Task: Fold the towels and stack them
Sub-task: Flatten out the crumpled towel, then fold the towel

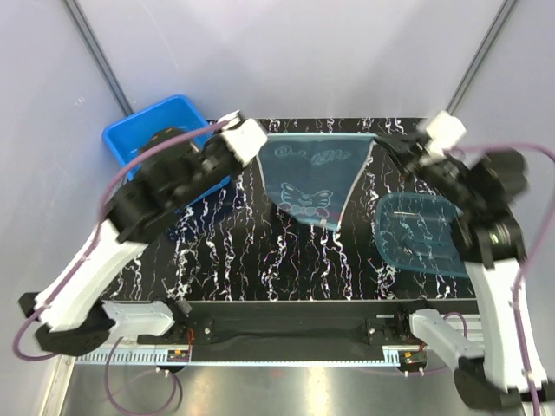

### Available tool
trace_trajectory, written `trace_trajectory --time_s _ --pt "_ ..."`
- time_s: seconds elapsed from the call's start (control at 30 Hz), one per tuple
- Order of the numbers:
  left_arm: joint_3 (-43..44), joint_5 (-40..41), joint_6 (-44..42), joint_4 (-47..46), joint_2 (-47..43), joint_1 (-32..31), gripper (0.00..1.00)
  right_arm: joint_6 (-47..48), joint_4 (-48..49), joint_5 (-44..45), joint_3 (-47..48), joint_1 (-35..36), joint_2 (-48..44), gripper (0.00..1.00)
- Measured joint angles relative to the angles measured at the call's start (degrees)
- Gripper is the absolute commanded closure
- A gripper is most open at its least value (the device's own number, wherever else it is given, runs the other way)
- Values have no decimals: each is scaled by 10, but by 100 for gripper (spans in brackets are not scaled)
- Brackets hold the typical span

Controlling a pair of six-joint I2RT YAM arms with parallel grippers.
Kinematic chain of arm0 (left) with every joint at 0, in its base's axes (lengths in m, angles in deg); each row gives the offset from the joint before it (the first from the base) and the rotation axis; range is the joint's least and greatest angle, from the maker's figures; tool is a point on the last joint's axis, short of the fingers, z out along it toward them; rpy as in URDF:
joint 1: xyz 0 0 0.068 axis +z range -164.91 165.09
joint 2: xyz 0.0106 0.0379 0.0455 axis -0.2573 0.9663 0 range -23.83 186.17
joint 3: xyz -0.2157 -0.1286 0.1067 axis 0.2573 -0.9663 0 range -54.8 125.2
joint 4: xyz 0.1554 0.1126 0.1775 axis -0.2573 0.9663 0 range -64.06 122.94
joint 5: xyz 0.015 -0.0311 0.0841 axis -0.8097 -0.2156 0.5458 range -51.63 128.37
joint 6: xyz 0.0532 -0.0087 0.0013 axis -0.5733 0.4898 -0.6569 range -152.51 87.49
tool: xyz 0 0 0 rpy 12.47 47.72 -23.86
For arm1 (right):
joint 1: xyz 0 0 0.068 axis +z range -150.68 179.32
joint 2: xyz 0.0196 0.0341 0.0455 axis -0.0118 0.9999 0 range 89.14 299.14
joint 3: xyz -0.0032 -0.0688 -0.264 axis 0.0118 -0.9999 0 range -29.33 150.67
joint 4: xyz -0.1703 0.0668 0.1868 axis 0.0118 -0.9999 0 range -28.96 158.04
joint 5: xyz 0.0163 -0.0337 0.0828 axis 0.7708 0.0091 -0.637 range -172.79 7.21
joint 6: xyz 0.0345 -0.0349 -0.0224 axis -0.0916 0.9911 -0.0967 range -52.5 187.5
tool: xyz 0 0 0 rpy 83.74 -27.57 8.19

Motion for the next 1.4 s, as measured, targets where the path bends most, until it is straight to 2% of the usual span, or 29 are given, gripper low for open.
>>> trace_trajectory --time_s 0.13,0.3,0.5,0.6,0.8,1.0,1.23,1.4 --pt "-1 1 3 34 -68 -80 100 -29 -3 -44 -16 0 -102 100" --pt "7 24 12 96 -81 -145 100 -59 -19 -56 -18 -1 -140 100" --pt "42 75 6 126 -51 -170 100 -70 -16 -36 -19 -2 -145 100" --pt "42 87 -5 119 -28 -147 100 -53 -14 -17 -19 -2 -122 100" --pt "20 27 -6 92 44 -2 100 -9 7 12 -27 -2 21 100" --pt "59 -21 -18 65 205 112 100 22 56 44 -24 -3 230 100" --pt "187 -44 -30 36 457 184 100 44 102 52 65 -19 468 100" --pt "210 -44 -38 -14 542 198 100 60 120 53 128 -26 576 100"
